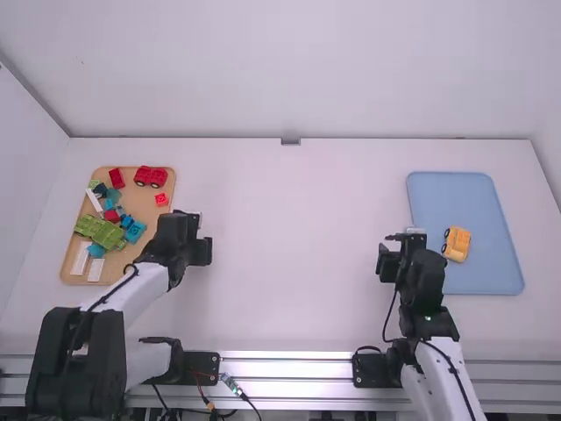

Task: Assemble lego blocks to make yellow taxi

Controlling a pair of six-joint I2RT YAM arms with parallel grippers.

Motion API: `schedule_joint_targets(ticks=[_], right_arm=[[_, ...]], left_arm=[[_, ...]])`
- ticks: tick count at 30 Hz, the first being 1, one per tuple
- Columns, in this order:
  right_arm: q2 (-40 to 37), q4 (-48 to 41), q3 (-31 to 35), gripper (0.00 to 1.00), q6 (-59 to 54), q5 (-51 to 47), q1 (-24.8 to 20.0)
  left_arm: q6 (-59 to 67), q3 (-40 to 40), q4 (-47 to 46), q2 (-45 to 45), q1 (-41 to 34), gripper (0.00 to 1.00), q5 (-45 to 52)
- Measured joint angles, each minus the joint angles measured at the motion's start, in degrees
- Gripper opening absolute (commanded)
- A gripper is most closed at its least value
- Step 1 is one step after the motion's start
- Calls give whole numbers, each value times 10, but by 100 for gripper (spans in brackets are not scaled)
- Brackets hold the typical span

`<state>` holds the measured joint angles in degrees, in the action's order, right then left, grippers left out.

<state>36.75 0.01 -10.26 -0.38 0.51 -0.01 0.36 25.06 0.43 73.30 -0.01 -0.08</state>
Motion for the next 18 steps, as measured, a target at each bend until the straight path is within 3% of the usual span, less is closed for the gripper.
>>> schedule_joint_targets(ticks=[7, 18], right_arm=[[-94, -3, 91, 44, 0, -2, 0], [-228, 3, 96, 21, 2, -4, 0]], left_arm=[[0, -83, 0, -89, 0, 50, 0], [0, -228, 0, -237, 0, 24, 0]])
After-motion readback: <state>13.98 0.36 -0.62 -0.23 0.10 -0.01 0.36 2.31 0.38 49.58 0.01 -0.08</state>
